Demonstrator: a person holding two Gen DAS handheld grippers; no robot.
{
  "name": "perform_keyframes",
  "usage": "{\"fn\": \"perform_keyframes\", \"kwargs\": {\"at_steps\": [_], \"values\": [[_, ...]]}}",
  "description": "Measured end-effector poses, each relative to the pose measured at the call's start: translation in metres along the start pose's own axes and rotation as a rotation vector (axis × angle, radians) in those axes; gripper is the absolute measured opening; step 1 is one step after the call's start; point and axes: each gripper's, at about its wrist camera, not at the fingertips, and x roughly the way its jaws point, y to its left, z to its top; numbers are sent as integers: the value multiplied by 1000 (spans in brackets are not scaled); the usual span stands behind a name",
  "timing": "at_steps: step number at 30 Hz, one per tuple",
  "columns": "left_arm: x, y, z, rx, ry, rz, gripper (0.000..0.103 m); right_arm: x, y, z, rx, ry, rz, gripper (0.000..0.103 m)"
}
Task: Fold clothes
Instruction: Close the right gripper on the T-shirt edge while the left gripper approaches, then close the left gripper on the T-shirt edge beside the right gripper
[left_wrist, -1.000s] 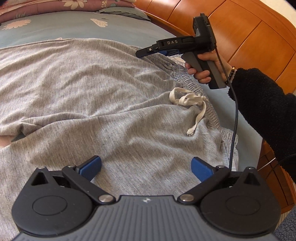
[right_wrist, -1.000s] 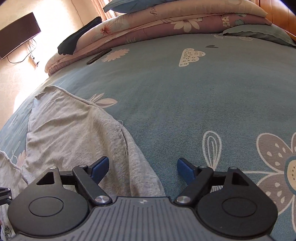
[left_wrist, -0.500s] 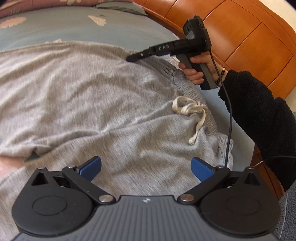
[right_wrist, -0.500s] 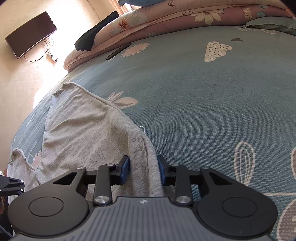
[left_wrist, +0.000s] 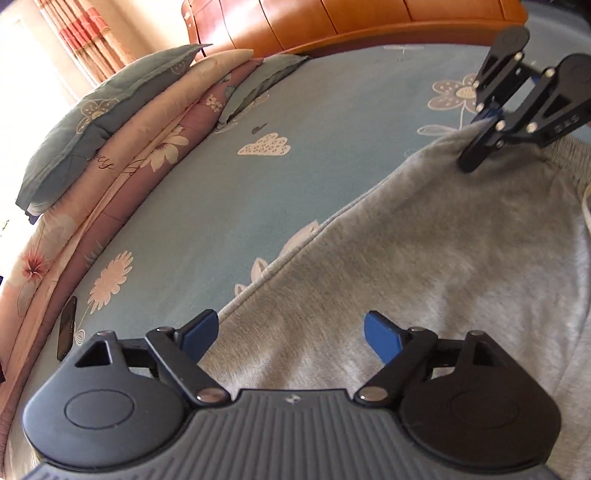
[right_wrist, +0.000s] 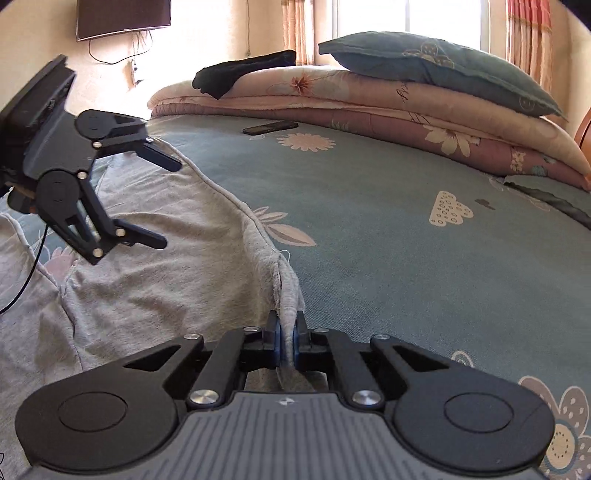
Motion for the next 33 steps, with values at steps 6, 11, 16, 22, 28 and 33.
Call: {"fn": "perform_keyframes", "kwargs": {"at_steps": [6,11,16,22,28,33], "values": [[17,-2,-2,205,-24,57,83,-22,38,8,-152,-23,-20,7],[26,-16,-10,443,3,27,82,-30,69,7,-272,-6,-30,7],[45,-23,-17,571,120,24,14,-34,86,2,-330,21,-20,7],[28,-25,-24,550,111,96,2,-34,90,0,-343,41,-82,7],[-10,-22,-18,489,98,175,2,-37,109,2,-401,62,-203,7],[-47,-20,-13,423,106,193,2,-49,133,7,-455,77,-307,6]]}}
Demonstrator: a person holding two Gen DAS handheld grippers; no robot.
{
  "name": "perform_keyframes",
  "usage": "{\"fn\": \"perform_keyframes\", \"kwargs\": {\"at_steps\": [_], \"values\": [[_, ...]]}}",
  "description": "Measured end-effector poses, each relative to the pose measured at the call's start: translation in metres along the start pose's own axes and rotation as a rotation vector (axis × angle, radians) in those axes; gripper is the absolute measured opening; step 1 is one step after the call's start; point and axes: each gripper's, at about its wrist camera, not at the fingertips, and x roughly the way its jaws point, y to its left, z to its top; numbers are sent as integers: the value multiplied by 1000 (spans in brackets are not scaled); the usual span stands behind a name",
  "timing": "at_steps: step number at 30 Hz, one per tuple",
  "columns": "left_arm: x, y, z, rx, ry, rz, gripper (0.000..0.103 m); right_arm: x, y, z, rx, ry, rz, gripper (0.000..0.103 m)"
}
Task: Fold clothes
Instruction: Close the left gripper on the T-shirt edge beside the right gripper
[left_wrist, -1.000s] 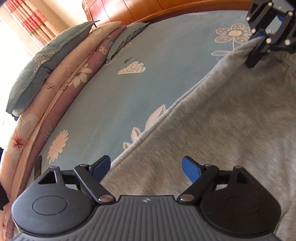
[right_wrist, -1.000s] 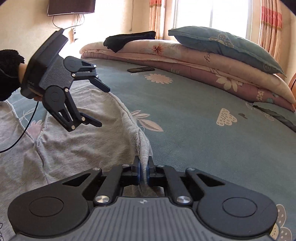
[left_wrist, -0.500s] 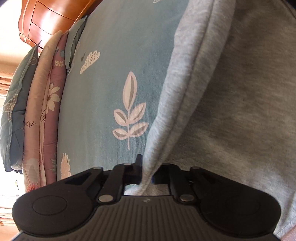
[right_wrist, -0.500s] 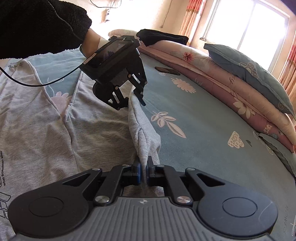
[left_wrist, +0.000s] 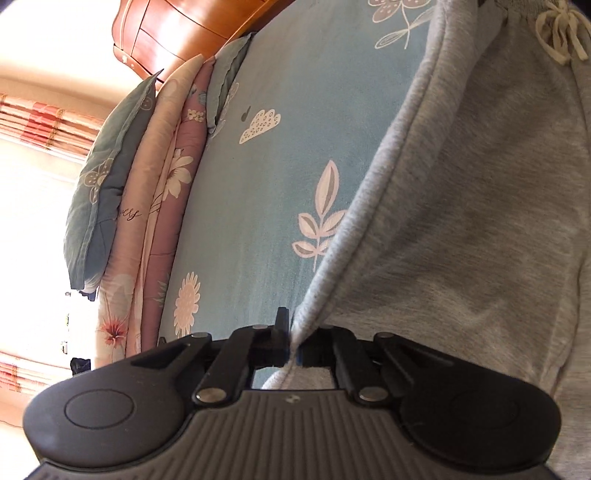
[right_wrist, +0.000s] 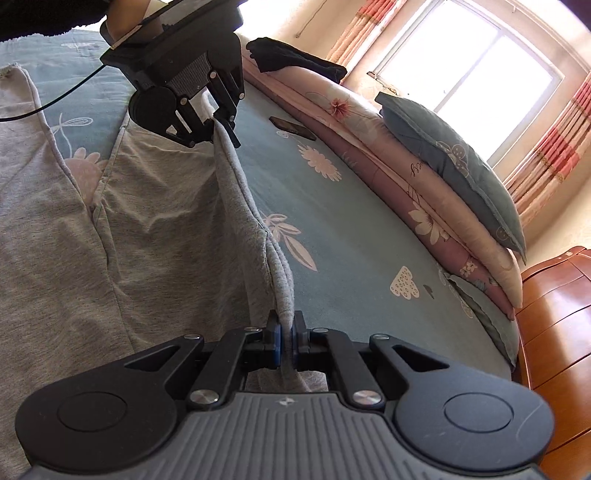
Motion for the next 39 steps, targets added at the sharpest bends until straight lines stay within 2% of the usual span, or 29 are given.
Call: {"fn": "perform_keyframes", "kwargs": {"at_steps": [7,12,15,21,27,30,34,39], "values": [[-58,-10,-10,-17,-14,16,2,-47,16,13,-31,-2,-101,6],[-104,-21,-17,-20,-90,57,2,-78,31,13,-59,11,-159,6],[-128,-32,-23,-16,-117,47,2,-94,40,10,-63,22,-183,6],[-172,-60,-38,-3,-159,35,3,-118,60,0,-18,37,-160,6],[-207,-103,-53,59,-176,-6,3,-134,81,-10,20,54,-120,6],[-221,-131,-59,105,-196,6,3,-137,90,-17,39,72,-94,6],[-226,-154,-63,99,-203,-51,3,-131,103,-29,71,132,-46,6],[-220,-172,-67,74,-193,-75,3,-124,116,-43,121,188,7,6]]}}
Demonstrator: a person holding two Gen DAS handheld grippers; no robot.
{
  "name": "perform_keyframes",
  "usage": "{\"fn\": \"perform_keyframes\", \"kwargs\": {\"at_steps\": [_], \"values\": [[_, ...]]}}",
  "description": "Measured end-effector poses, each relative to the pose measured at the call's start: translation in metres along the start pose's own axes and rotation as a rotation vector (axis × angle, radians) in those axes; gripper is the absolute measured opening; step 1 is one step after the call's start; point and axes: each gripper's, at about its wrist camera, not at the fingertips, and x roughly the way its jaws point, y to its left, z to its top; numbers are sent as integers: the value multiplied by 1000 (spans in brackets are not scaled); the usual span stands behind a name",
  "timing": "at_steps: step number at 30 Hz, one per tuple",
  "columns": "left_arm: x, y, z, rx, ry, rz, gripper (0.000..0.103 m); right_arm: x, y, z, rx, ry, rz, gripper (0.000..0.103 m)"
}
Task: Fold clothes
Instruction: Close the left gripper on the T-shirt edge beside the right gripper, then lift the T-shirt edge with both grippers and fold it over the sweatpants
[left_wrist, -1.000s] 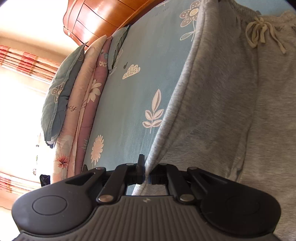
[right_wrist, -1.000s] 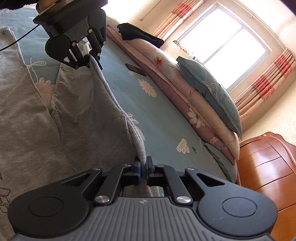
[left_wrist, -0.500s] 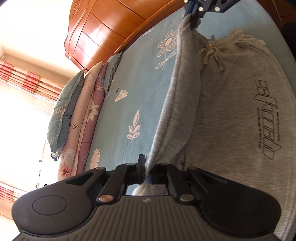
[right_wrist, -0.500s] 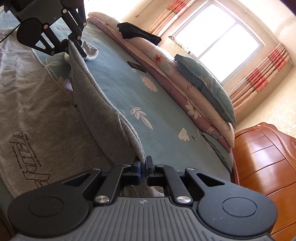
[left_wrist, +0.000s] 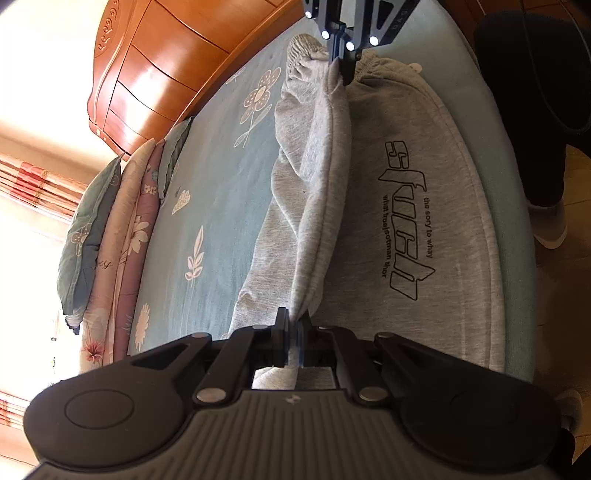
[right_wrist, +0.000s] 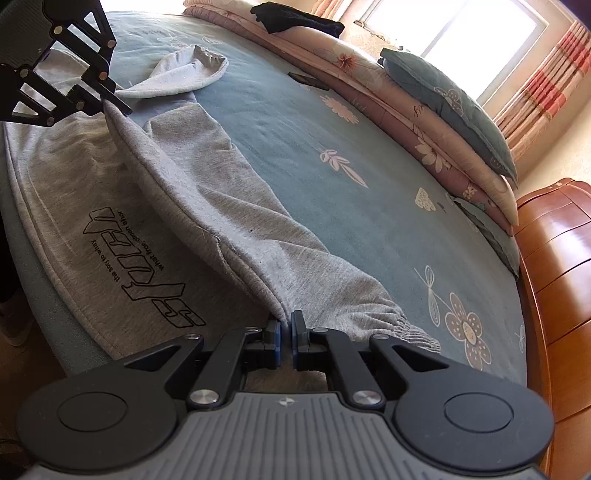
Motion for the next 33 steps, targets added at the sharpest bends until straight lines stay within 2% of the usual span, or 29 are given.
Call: {"fn": "perform_keyframes", "kwargs": {"at_steps": [7,13,17,20,25,30,31,33], "values": [[8,-10,-2,10,9,-19,2,1,11,-8,17,25,29,6],[-1,-18,-9,23,-40,-19,1,0,10,-12,10,35,44,6],[-12,-22,-14,72,-73,-65,0,-7,7,-15,-15,17,73,6],[-17,-31,-16,120,-97,-95,0,-6,8,-21,-32,40,108,6],[-6,-51,-14,167,-79,-157,0,13,17,-30,-37,100,119,6],[8,-64,-16,163,-63,-183,3,20,20,-28,-13,137,128,14],[9,-63,-16,146,-64,-180,13,16,18,-27,11,128,138,17],[9,-63,-16,126,-71,-154,12,8,13,-25,61,111,160,30]]}}
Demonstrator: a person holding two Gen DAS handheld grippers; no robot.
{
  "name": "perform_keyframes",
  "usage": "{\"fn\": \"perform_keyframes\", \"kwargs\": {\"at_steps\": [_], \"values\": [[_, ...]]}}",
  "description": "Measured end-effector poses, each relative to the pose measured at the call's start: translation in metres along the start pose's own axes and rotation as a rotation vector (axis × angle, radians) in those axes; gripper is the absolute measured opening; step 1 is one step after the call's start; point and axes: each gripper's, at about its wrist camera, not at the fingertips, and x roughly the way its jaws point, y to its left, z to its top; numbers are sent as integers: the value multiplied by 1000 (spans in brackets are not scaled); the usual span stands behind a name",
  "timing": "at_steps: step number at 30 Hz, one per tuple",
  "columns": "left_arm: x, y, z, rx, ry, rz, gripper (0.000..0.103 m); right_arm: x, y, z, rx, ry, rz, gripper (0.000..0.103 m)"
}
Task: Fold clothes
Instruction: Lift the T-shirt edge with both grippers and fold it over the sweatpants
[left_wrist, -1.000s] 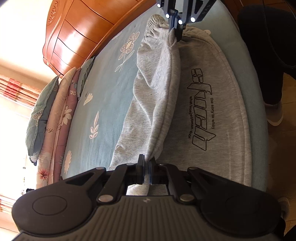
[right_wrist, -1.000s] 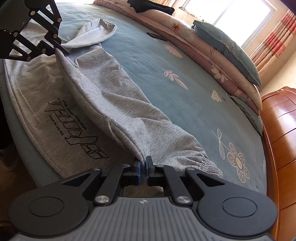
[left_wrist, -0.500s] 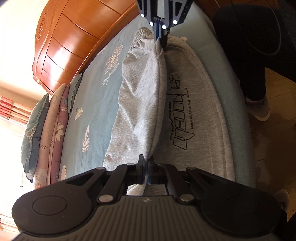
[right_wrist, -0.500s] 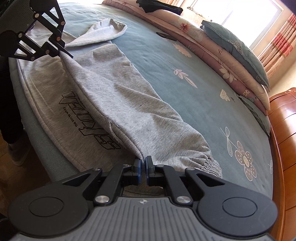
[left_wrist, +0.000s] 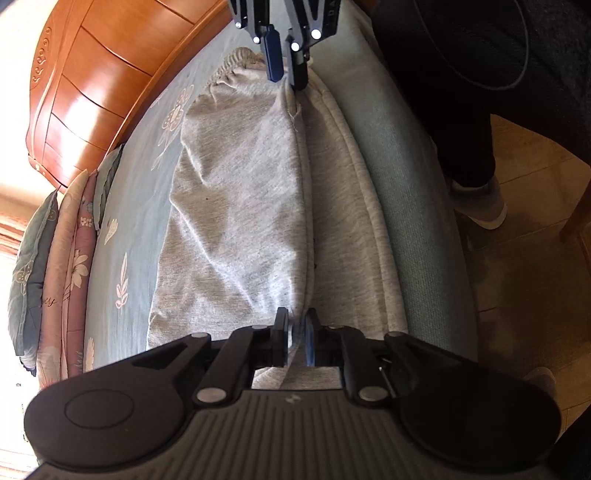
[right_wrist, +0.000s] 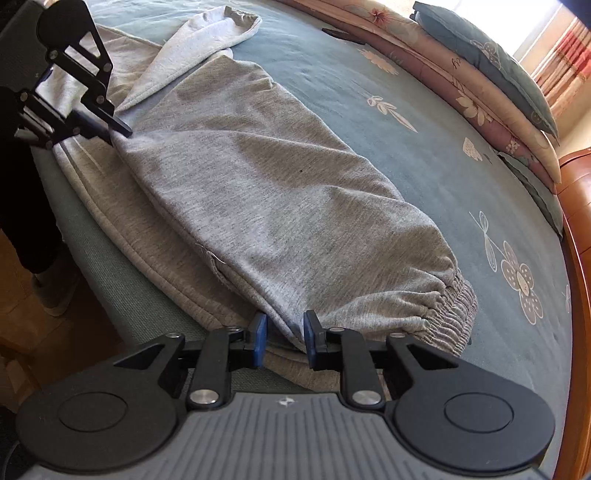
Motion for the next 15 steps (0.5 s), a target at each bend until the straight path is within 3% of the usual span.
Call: {"fn": "perform_keyframes", "kwargs": {"at_steps": [2,6,10,11,13,15], "values": [[1,-3,1,23,0,45,13,-9,-2,1,45,-29,30,39],[10,-13,3,124,21,103,39,-24,-1,5,116,-94,87,43],[19,-16,2,152,43,140,40,-26,9,14,132,-140,101,43],[20,-14,3,133,46,138,38,-25,12,17,132,-150,104,43],[18,-6,5,74,41,124,9,-23,22,23,116,-184,96,43],[13,4,7,13,27,100,6,-21,36,30,61,-218,72,50]]}}
